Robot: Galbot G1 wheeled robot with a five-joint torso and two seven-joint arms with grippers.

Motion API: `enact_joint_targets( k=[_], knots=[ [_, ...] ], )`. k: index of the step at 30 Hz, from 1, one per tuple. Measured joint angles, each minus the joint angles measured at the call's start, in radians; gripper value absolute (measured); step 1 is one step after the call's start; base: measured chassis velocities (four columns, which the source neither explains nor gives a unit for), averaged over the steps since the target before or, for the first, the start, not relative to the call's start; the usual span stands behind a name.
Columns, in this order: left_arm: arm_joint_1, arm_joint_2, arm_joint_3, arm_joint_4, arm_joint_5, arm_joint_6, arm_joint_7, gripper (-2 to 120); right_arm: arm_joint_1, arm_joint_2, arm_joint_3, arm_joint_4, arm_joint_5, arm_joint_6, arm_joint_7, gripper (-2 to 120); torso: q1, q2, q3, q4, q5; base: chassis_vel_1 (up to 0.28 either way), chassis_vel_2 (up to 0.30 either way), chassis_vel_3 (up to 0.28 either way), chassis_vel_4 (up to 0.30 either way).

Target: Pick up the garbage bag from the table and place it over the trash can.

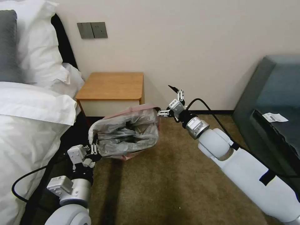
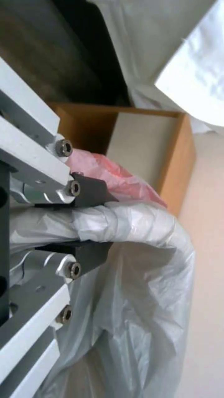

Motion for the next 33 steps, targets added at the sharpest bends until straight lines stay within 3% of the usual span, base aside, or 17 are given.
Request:
enact_joint_targets(
  k=[7,15,33],
  knots=[
    [0.004,-0.001,-0.006,-0.082,-0.188,0.041,-0.008,11,-0.047,0.01,0.018,-0.043,-0.002,0.037,-0.011,100,0.0,0.0,0.0,-0.0001,0.0002,0.0,0.0,0.0,0.0],
    [0.002,-0.015,-0.008,-0.085,-0.415,0.097,-0.061,11,-0.067,0.023,0.032,-0.092,-0.009,0.061,-0.013,100,0.0,0.0,0.0,0.0,-0.0001,0.0,0.0,0.0,0.0],
    [-0.042,-0.025,-0.042,-0.085,-0.648,0.146,-0.123,11,-0.149,0.089,0.05,-0.239,-0.085,0.146,-0.01,100,0.0,0.0,0.0,0.0,0.0,0.0,0.0,0.0,0.0]
  ],
)
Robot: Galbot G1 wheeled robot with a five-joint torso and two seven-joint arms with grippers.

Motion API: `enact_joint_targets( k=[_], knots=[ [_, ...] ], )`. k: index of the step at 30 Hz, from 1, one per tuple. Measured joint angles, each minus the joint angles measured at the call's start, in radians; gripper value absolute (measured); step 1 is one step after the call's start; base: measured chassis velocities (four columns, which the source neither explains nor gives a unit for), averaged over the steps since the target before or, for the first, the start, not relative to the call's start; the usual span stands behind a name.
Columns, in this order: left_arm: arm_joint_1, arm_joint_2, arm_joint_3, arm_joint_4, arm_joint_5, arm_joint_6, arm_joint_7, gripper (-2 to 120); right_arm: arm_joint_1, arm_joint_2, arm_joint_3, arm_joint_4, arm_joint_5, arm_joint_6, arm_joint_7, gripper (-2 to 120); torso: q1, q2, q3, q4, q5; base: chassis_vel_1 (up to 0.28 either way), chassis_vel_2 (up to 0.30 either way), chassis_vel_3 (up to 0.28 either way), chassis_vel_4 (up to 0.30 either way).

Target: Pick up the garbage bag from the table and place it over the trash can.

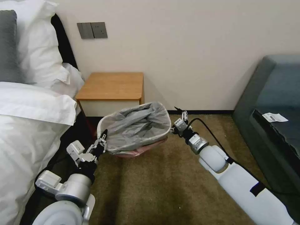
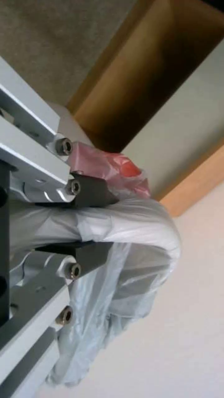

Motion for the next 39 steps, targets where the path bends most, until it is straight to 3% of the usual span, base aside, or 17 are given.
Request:
enact_joint_targets(
  k=[13,23,29,33,39],
  knots=[
    [0.0,-0.017,-0.001,0.003,-0.031,0.006,-0.006,13,0.007,0.072,0.007,-0.16,-0.047,0.05,0.006,100,0.0,0.0,0.0,0.0001,0.0,0.0,0.0,0.0,0.0],
    [-0.04,0.02,-0.004,0.003,-0.069,0.01,-0.013,13,-0.003,0.093,0.02,-0.242,-0.079,0.091,0.024,100,0.0,0.0,0.0,0.0001,0.0,0.0,0.0,0.0,0.0],
    [-0.071,0.046,-0.009,0.003,-0.061,0.01,-0.013,13,-0.033,0.079,0.035,-0.174,-0.067,0.103,0.05,100,0.0,0.0,0.0,0.0001,-0.0001,0.0,0.0,0.0,0.0],
    [-0.114,0.092,-0.017,0.002,-0.01,-0.009,-0.001,13,-0.082,0.031,0.053,-0.011,-0.016,0.097,0.084,100,0.0,0.0,0.0,-0.0001,0.0,0.0,0.0,0.0,0.0],
    [-0.113,0.103,-0.012,0.011,0.03,-0.018,0.009,12,-0.085,0.013,0.058,0.076,0.05,0.09,0.093,100,0.0,0.0,0.0,0.0,0.0002,0.0,0.0,0.0,0.0]
  ],
)
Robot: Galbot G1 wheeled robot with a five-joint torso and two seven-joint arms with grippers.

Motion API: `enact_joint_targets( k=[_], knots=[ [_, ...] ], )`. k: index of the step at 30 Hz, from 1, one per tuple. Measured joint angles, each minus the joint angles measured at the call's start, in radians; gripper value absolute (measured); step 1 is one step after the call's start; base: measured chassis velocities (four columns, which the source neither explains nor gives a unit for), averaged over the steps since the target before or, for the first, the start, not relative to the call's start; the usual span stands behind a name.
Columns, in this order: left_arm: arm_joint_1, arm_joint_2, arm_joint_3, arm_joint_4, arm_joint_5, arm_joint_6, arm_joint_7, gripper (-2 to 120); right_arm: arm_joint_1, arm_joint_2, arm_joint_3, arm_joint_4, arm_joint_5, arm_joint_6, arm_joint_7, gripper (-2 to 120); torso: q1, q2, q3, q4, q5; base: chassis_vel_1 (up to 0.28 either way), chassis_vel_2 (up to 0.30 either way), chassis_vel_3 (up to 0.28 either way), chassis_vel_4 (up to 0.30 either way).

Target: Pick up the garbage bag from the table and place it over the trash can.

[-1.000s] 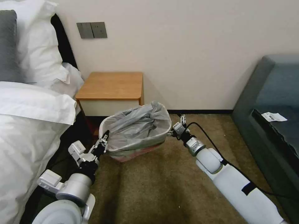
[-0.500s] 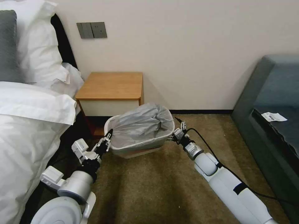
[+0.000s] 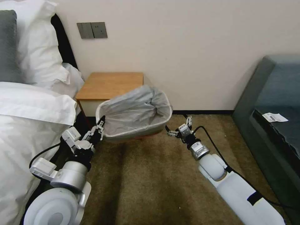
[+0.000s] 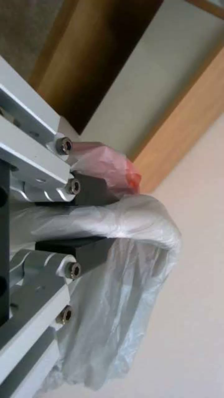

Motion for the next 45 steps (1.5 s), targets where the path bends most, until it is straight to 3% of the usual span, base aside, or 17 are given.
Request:
enact_joint_targets(
  k=[7,15,18,19,21,24,27,32,33,36,38,41,45],
  knots=[
    [-0.005,0.013,0.002,0.072,0.059,-0.017,0.014,12,-0.002,-0.018,0.024,0.088,0.047,-0.033,-0.006,100,0.0,0.0,0.0,0.0,-0.0002,0.0,0.0,0.0,0.0],
    [-0.007,0.04,0.018,0.171,0.237,-0.078,0.061,12,0.007,-0.032,0.083,0.205,0.093,-0.014,0.04,100,0.0,0.0,0.0,0.0,-0.0001,0.0,0.0,0.0,0.0],
    [-0.018,0.049,0.033,0.209,0.366,-0.117,0.094,11,0.039,-0.064,0.052,0.293,0.127,0.001,-0.012,100,0.0,0.0,0.0,0.0,-0.0003,0.0,0.0,0.0,0.0],
    [-0.018,0.049,0.033,0.209,0.366,-0.117,0.094,11,0.039,-0.064,0.052,0.293,0.127,0.001,-0.012,100,0.0,0.0,0.0,0.0,-0.0003,0.0,0.0,0.0,0.0],
    [-0.026,0.059,0.047,0.237,0.447,-0.15,0.132,11,0.068,-0.105,-0.006,0.355,0.143,-0.007,-0.106,100,0.0,0.0,0.0,0.0001,-0.0004,0.0,0.0,0.0,0.0],
    [-0.03,0.071,0.056,0.259,0.482,-0.176,0.172,11,0.109,-0.152,-0.095,0.391,0.178,-0.049,-0.177,93,0.0,0.0,0.0,-0.0001,-0.0002,0.0,0.0,0.0,0.0],
    [-0.033,0.085,0.061,0.282,0.516,-0.204,0.212,11,0.243,-0.2,-0.256,0.391,0.292,-0.128,-0.212,79,0.0,0.0,0.0,-0.0001,-0.0003,0.0,0.0,0.0,0.0],
    [-0.029,0.082,0.062,0.288,0.561,-0.22,0.225,11,0.416,-0.194,-0.392,0.32,0.406,-0.237,-0.278,61,0.0,0.0,0.0,0.0003,-0.0003,0.0,0.0,0.0,0.0],
    [-0.029,0.082,0.062,0.288,0.561,-0.22,0.225,11,0.416,-0.194,-0.392,0.32,0.406,-0.237,-0.278,61,0.0,0.0,0.0,0.0003,-0.0003,0.0,0.0,0.0,0.0],
    [-0.025,0.073,0.063,0.303,0.598,-0.233,0.227,11,0.5,-0.181,-0.481,0.306,0.488,-0.329,-0.271,46,0.0,0.0,0.0,0.0003,-0.0003,0.0,0.0,0.0,0.0],
    [-0.025,0.071,0.063,0.305,0.602,-0.234,0.227,11,0.516,-0.179,-0.498,0.303,0.5,-0.341,-0.264,43,0.0,0.0,0.0,0.0002,-0.0003,0.0,0.0,0.0,0.0],
    [-0.029,0.067,0.063,0.313,0.618,-0.237,0.224,11,0.578,-0.179,-0.56,0.266,0.516,-0.388,-0.258,26,0.0,0.0,0.0,0.0002,-0.0003,0.0,0.0,0.0,0.0],
    [-0.04,0.065,0.063,0.316,0.626,-0.237,0.222,11,0.605,-0.189,-0.588,0.226,0.52,-0.419,-0.255,13,0.0,0.0,0.0,0.0,-0.0002,0.0,0.0,0.0,0.0]
  ],
)
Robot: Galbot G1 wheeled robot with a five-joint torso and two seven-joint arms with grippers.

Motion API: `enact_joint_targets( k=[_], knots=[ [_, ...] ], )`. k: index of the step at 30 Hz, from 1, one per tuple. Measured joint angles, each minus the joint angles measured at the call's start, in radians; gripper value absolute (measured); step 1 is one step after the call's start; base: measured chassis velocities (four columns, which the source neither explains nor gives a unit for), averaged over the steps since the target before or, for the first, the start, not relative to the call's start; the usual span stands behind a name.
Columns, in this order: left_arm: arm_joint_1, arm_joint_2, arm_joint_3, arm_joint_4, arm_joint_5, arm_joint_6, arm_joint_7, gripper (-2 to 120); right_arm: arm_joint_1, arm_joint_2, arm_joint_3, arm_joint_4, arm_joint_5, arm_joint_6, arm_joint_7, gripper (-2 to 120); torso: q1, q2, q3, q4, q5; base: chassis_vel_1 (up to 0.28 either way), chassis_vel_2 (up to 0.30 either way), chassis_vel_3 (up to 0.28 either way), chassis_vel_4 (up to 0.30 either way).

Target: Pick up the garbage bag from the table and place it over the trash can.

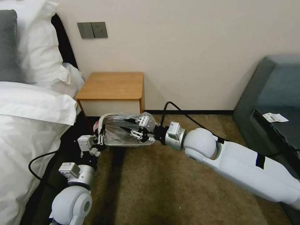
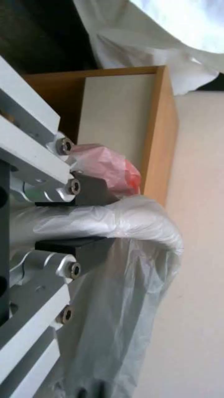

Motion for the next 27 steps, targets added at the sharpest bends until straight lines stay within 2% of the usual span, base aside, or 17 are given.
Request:
enact_joint_targets(
  k=[1,4,10,16,27],
  knots=[
    [0.0,0.0,0.0,0.0,0.0,0.0,0.0,11,0.0,0.0,0.0,0.0,0.0,0.0,0.0,13,0.0,0.0,0.0,0.0,0.0,0.0,0.0,0.0,0.0],
    [-0.003,-0.001,0.001,0.001,0.004,0.0,-0.003,11,0.016,-0.003,-0.011,-0.053,-0.007,-0.004,-0.003,0,0.0,0.0,0.0,-0.0001,0.0001,0.0,0.0,0.0,0.0],
    [0.008,-0.006,0.003,-0.007,0.025,0.002,-0.004,11,0.059,0.023,-0.06,-0.125,-0.02,-0.005,-0.001,0,0.0,0.0,0.0,-0.0001,0.0,0.0,0.0,0.0,0.0],
    [0.031,-0.012,0.008,-0.025,0.059,0.006,-0.01,11,0.142,0.103,-0.176,-0.223,-0.03,-0.01,0.026,0,0.0,0.0,0.0,0.0002,-0.0001,0.0,0.0,0.0,0.0],
    [0.041,-0.022,0.018,-0.056,0.083,0.012,-0.01,11,0.204,0.231,-0.267,-0.383,-0.076,-0.013,0.03,0,0.0,0.0,0.0,0.0001,-0.0002,0.0,0.0,0.0,0.0]
  ],
)
